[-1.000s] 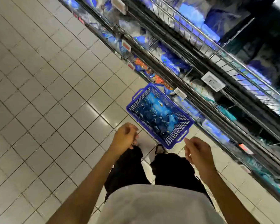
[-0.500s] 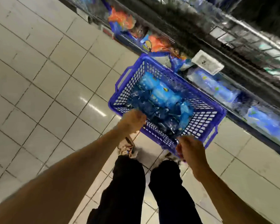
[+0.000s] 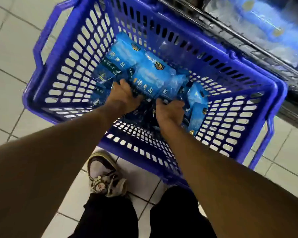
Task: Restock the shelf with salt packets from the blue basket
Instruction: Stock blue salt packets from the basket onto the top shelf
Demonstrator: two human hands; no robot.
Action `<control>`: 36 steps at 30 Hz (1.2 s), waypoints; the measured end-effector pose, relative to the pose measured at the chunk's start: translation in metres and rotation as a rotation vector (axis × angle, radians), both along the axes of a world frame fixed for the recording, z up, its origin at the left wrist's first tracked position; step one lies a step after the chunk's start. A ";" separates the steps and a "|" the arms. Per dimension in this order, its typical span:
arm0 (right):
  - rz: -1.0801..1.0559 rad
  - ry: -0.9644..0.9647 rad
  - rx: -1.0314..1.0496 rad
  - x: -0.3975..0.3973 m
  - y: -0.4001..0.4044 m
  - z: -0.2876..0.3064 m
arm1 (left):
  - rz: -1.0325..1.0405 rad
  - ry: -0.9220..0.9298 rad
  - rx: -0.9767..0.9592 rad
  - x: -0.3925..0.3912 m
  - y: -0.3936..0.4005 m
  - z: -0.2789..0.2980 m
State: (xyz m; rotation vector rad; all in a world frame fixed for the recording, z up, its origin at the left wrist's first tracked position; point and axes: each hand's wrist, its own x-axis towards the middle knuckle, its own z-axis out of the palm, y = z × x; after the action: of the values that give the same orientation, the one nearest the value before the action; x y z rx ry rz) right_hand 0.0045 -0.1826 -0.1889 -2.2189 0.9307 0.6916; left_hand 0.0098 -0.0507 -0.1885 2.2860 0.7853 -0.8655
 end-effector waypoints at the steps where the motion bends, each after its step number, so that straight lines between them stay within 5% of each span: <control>1: -0.056 0.032 0.013 0.001 0.004 -0.008 | 0.021 0.002 0.012 0.003 -0.001 -0.008; 10: -0.149 0.016 0.147 -0.006 -0.009 -0.019 | 0.346 0.062 -0.342 -0.003 0.004 -0.017; 17: -0.458 0.006 0.579 -0.025 -0.017 0.030 | 0.489 0.129 -0.611 -0.026 0.035 0.045; 23: -0.770 0.085 1.013 -0.052 -0.055 0.130 | 0.708 0.019 -0.746 -0.050 0.036 0.144; 27: -0.705 0.087 1.179 -0.078 -0.071 0.218 | 0.772 -0.051 -0.813 -0.071 0.039 0.223; 36: -0.543 0.003 1.117 -0.099 -0.085 0.415 | 0.793 -0.120 -0.946 -0.128 0.030 0.421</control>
State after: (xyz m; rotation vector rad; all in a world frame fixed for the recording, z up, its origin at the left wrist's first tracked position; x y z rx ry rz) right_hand -0.0946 -0.2674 0.2257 -0.9360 0.7932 0.6950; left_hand -0.1180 -0.0210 0.2328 1.0480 0.8689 -0.5254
